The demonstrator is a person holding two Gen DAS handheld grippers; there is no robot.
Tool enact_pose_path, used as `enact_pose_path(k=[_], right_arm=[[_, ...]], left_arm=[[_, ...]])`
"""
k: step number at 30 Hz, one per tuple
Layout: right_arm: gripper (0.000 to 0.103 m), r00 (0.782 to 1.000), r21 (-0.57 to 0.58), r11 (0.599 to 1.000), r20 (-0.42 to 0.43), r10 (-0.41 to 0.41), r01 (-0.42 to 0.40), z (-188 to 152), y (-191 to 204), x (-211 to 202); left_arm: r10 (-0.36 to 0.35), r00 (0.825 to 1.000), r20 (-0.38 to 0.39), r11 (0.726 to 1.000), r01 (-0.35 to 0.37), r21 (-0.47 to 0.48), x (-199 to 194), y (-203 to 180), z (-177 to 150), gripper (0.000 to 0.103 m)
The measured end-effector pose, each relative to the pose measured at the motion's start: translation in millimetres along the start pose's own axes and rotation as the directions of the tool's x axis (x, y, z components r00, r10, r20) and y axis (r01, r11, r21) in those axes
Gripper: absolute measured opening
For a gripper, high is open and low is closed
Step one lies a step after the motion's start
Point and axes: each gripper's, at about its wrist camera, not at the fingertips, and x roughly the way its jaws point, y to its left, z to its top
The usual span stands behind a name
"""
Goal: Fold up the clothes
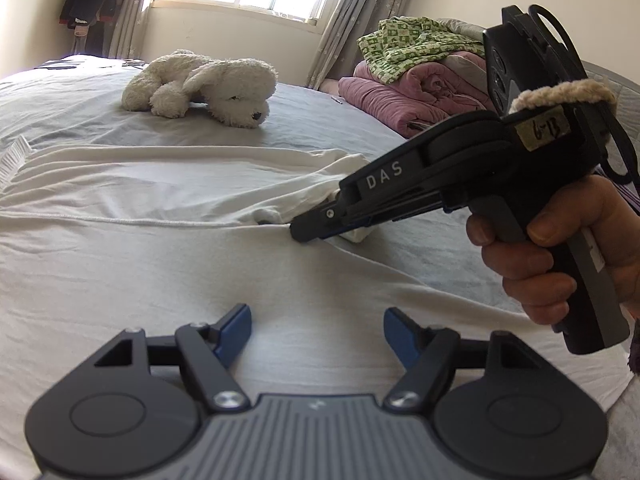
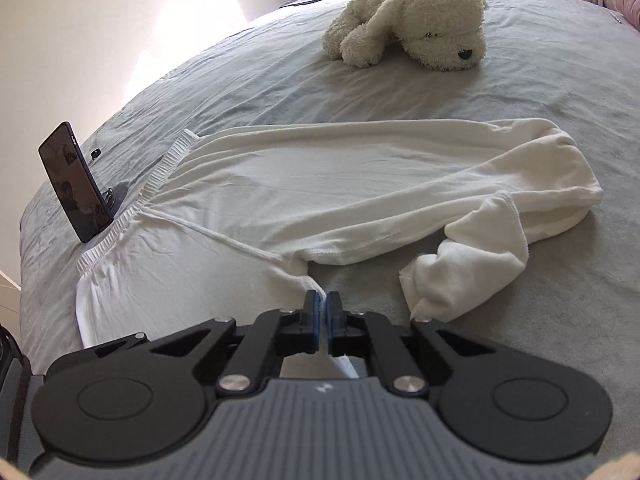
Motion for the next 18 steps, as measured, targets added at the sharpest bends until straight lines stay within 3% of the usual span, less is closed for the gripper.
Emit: enact_pose_path(k=[7, 10, 11, 12, 18], right_arm=[[0.009, 0.996, -0.071, 0.995, -0.029, -0.080, 0.077, 1.1, 6.9, 7.3], [0.021, 0.996, -0.057, 0.995, -0.012, -0.085, 0.084, 3.1, -0.5, -12.6], [0.034, 0.996, -0.046, 0.995, -0.001, -0.093, 0.093, 2.1, -5.5, -22.2], [0.040, 0.995, -0.031, 0.994, 0.011, -0.102, 0.103, 0.1, -11.6, -32.8], [0.040, 0.984, 0.017, 0.984, 0.021, -0.178, 0.178, -33.2, -38.2, -78.9]], left_arm=[[0.041, 0.999, -0.021, 0.997, -0.040, 0.065, 2.1, -11.5, 0.7, 0.075], [0.046, 0.999, -0.026, 0.996, -0.044, 0.081, 0.8, -13.7, 2.1, 0.075], [0.044, 0.999, -0.028, 0.996, -0.041, 0.082, 0.2, -13.3, 2.8, 0.075], [0.041, 0.999, -0.030, 0.996, -0.038, 0.084, -0.2, -12.8, 3.6, 0.075], [0.040, 0.998, -0.041, 0.995, -0.036, 0.088, 1.0, -13.2, 5.4, 0.074]])
